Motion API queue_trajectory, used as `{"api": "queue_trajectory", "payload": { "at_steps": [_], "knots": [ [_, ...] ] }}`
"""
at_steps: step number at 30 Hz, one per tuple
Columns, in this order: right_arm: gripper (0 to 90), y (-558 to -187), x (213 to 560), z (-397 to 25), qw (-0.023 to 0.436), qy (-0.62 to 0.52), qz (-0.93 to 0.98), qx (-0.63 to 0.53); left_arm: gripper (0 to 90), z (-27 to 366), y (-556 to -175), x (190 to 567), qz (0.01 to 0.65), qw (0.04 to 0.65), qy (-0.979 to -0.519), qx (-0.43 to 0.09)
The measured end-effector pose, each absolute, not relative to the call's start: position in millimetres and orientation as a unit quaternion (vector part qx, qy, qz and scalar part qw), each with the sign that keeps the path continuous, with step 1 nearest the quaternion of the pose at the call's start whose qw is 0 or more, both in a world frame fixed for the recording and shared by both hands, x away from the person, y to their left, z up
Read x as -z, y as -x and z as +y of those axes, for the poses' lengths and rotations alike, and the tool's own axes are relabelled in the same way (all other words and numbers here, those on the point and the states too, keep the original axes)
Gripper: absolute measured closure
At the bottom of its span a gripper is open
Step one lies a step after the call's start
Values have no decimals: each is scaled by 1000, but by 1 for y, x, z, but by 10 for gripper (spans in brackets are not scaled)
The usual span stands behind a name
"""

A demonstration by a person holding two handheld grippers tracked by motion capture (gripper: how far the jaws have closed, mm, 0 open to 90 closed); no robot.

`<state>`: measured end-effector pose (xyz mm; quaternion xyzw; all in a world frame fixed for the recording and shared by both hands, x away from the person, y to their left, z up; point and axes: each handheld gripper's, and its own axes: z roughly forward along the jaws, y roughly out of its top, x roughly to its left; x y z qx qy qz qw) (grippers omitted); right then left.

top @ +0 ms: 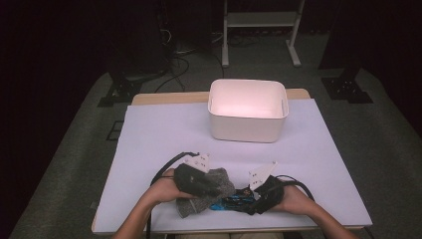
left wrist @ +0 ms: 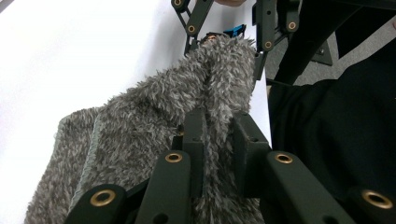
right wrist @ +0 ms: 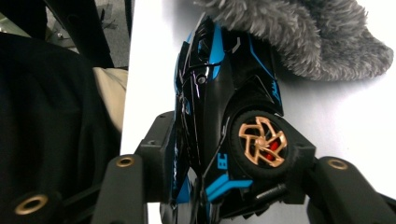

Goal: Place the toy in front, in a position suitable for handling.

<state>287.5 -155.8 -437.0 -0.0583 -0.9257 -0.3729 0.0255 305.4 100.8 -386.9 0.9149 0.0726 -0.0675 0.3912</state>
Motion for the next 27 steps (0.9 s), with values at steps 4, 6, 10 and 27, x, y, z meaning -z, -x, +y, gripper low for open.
{"api": "queue_trajectory", "payload": {
  "at_steps": [4,6,10,27],
  "knots": [
    [506,-283,437,-155,8,41,-927,373,797,102,-303,385,71,395,-914,64],
    [511,-282,437,-154,-6,38,-927,373,801,103,-303,383,75,398,-913,57],
    [517,-284,436,-153,-26,38,-926,375,801,103,-307,379,77,398,-913,46],
    [505,-305,439,-161,-43,48,-921,384,802,96,-324,376,79,364,-928,21]
  ]
}}
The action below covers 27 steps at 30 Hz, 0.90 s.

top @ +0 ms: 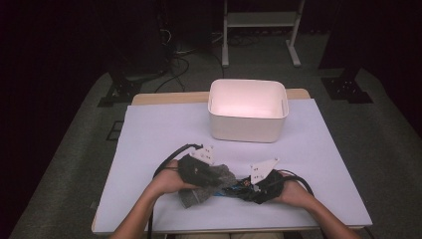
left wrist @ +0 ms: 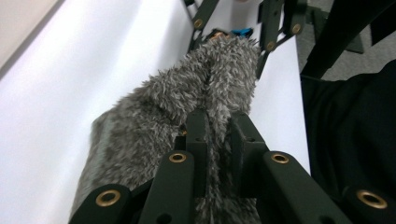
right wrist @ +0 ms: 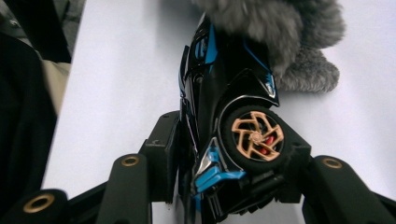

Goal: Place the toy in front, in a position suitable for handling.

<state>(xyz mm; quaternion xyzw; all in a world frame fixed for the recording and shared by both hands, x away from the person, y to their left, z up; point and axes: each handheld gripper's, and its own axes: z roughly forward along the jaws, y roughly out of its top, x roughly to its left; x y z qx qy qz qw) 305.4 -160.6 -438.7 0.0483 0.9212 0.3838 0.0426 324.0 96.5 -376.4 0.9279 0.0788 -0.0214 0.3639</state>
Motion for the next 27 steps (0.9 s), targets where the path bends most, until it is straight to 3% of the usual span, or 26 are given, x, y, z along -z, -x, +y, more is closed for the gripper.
{"api": "queue_trajectory", "payload": {
  "at_steps": [6,10,27],
  "knots": [
    [489,-305,434,-169,38,-57,917,-392,802,113,-325,376,95,355,-930,14],
    [551,-303,436,-174,30,-58,918,-390,804,107,-324,375,88,348,-933,14],
    [571,-301,436,-173,32,-59,915,-398,806,12,-321,373,-13,321,-946,38]
  ]
}}
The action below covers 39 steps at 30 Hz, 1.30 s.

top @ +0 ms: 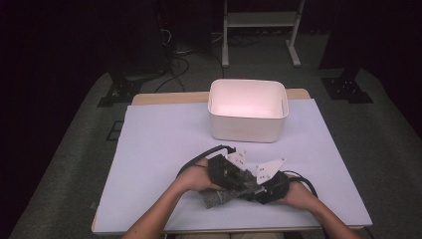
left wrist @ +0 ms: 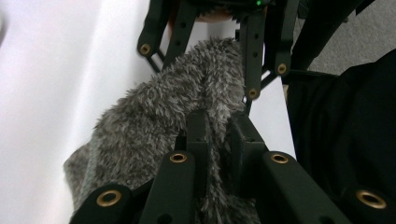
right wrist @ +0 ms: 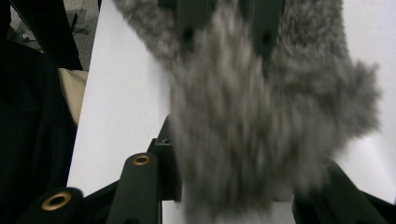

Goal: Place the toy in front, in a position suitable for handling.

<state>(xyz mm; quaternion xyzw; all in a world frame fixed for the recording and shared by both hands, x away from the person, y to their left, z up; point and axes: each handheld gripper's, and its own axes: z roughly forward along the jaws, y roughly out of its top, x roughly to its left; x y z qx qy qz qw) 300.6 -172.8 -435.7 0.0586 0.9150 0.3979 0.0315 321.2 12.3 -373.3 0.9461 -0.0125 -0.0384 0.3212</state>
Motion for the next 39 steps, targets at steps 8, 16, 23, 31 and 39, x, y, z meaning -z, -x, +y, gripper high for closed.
{"api": "queue_trajectory", "payload": {
  "at_steps": [8,16,23,31,39],
  "knots": [
    [571,-301,436,-173,33,-55,915,-398,806,43,-324,373,17,321,-947,30],
    [571,-302,435,-172,33,-56,916,-395,805,97,-330,370,75,321,-944,10],
    [571,-305,435,-167,37,-56,916,-395,805,88,-334,373,71,336,-939,23],
    [571,-311,434,-168,42,-61,917,-391,806,58,-338,370,47,330,-943,25],
    [572,-319,433,-176,47,-60,919,-388,806,77,-348,367,74,322,-944,8]
  ]
}}
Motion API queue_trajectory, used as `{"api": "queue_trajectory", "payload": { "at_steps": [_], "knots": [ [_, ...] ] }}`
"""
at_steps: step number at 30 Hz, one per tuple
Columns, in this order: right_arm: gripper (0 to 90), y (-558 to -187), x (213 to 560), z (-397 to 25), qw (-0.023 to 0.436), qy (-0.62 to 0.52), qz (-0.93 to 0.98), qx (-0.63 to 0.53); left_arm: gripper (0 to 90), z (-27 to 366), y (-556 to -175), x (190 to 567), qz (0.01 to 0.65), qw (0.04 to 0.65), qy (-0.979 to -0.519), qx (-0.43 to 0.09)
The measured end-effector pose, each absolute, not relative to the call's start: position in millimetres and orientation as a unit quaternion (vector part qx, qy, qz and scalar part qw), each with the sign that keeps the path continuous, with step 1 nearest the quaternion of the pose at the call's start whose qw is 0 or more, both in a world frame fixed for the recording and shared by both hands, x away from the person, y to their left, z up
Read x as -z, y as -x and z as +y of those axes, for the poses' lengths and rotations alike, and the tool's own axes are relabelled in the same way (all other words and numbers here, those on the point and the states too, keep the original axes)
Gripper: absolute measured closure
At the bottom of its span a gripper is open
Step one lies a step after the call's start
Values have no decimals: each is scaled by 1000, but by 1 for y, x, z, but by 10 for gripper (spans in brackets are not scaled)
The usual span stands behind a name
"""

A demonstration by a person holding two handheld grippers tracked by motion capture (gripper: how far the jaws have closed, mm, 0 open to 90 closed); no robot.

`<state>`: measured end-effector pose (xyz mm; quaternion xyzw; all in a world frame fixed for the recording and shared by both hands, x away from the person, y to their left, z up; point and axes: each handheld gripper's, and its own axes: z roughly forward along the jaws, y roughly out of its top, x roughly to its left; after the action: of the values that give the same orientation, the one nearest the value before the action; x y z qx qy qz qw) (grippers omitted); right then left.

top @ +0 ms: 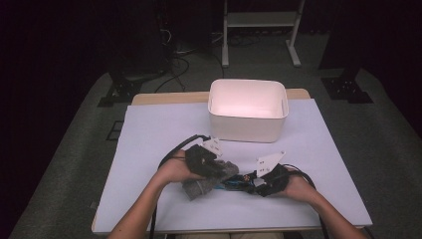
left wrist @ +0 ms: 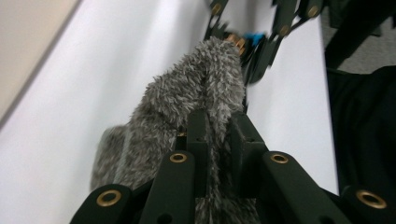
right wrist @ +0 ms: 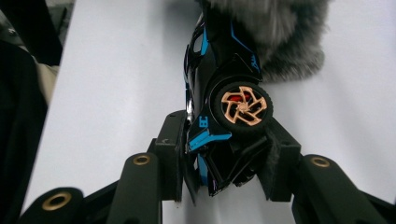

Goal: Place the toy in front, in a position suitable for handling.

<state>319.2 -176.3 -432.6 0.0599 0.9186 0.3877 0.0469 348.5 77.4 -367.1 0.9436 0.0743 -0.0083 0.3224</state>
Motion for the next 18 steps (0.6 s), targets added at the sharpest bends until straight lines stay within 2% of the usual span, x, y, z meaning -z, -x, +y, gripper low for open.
{"api": "queue_trajectory", "payload": {
  "at_steps": [12,18],
  "knots": [
    [557,-323,431,-179,45,-79,919,-384,806,80,-350,374,82,328,-941,22],
    [459,-323,429,-179,19,-98,913,-395,807,80,-344,374,78,326,-942,29]
  ]
}}
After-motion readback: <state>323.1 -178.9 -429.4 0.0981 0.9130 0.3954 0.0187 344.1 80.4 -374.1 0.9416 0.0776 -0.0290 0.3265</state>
